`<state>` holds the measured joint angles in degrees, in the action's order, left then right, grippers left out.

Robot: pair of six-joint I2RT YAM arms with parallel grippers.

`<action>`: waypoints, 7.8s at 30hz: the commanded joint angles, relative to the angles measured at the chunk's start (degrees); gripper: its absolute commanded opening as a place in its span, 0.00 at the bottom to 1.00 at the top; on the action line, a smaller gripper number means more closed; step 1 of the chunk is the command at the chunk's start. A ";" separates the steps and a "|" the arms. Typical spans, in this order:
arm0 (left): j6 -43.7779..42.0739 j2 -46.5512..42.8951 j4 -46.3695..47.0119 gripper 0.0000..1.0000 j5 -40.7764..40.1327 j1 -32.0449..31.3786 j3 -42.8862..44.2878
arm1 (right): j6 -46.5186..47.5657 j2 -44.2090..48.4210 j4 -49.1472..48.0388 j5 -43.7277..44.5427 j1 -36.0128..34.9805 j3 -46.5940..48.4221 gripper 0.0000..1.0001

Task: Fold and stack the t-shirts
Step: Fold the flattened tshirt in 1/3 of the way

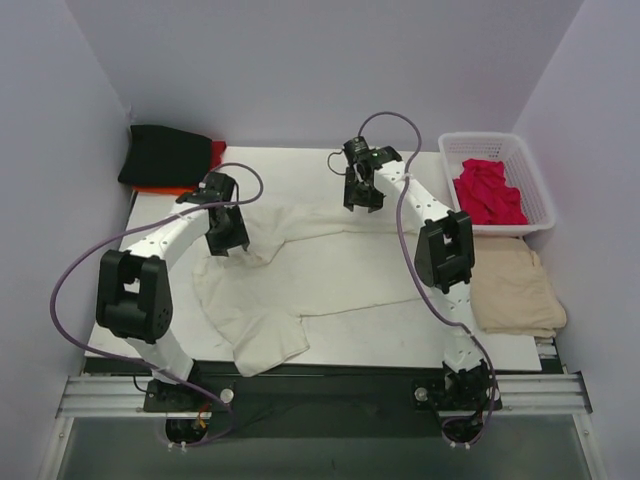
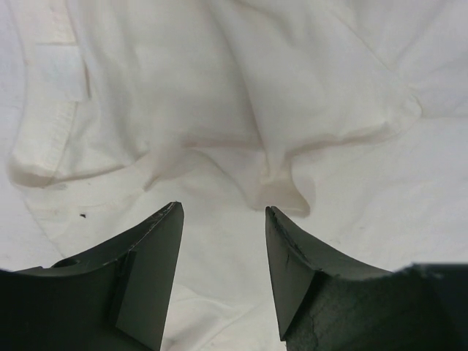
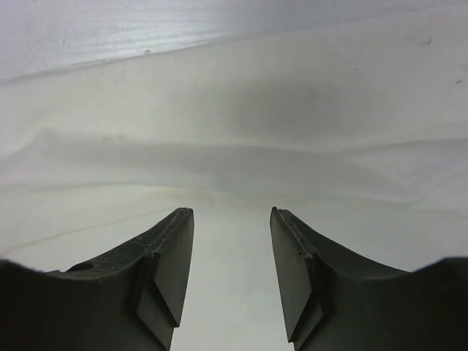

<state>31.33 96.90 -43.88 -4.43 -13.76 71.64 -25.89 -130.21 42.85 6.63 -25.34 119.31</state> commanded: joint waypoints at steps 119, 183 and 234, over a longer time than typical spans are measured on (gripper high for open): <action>3.56 14.37 -6.04 0.04 2.23 4.79 19.95 | -1.36 -3.12 4.87 2.59 14.62 6.47 0.46; 7.34 33.08 -2.44 0.64 -4.36 6.55 37.25 | 1.63 -0.22 4.87 0.05 3.38 2.60 0.45; 10.24 42.32 -2.53 0.64 15.68 15.17 42.10 | -10.59 -13.66 -11.38 -27.02 -16.93 7.26 0.40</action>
<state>41.74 136.73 -47.79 12.40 1.02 115.87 -36.12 -143.33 30.79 -19.84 -41.71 126.48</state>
